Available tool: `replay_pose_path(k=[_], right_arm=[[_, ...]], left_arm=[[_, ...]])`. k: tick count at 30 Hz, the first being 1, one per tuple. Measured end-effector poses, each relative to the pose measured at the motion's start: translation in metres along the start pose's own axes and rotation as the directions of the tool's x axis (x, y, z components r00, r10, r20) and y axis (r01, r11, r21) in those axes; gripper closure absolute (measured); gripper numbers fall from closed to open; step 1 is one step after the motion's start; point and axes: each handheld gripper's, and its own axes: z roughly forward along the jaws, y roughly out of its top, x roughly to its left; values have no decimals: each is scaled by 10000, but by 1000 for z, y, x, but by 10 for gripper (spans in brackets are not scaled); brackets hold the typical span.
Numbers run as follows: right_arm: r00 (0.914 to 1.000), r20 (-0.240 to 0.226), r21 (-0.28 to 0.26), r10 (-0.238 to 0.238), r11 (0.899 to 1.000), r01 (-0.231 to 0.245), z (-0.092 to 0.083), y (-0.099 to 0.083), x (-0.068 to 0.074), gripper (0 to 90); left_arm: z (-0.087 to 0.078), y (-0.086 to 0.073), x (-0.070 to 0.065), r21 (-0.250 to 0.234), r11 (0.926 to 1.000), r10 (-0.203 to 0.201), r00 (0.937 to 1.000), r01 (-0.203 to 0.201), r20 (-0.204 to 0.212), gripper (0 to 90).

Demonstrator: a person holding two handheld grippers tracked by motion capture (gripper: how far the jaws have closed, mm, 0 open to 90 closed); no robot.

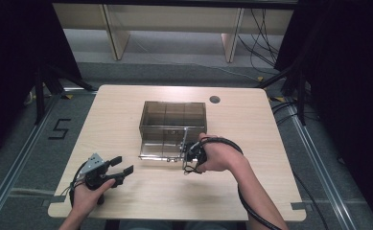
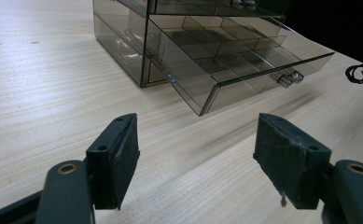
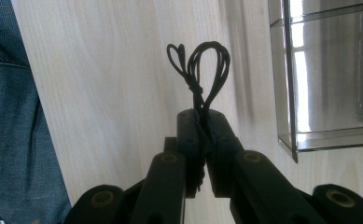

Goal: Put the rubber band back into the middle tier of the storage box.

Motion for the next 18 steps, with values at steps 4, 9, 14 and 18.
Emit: replay_pose_path(k=[4, 9, 14, 18], right_arm=[[9999, 44, -100, -130, 9999, 130, -2, 0, -2, 860], [9999, 7, -33, -112, 9999, 112, -5, 0, -4, 860], [9997, 113, -65, -202, 9998, 203, -9, -1, -7, 860], [9999, 138, -94, 20, 10000, -19, -11, -1, -8, 859]], left_arm=[[0, 0, 0, -2, 10000, 4, 10000, -4, 0, 301], [0, 0, 0, 1, 10000, 8, 10000, -8, -4, 301], [0, 0, 0, -3, 10000, -12, 10000, 12, 6, 301], [0, 0, 0, -4, 10000, -7, 10000, 7, -1, 301]])
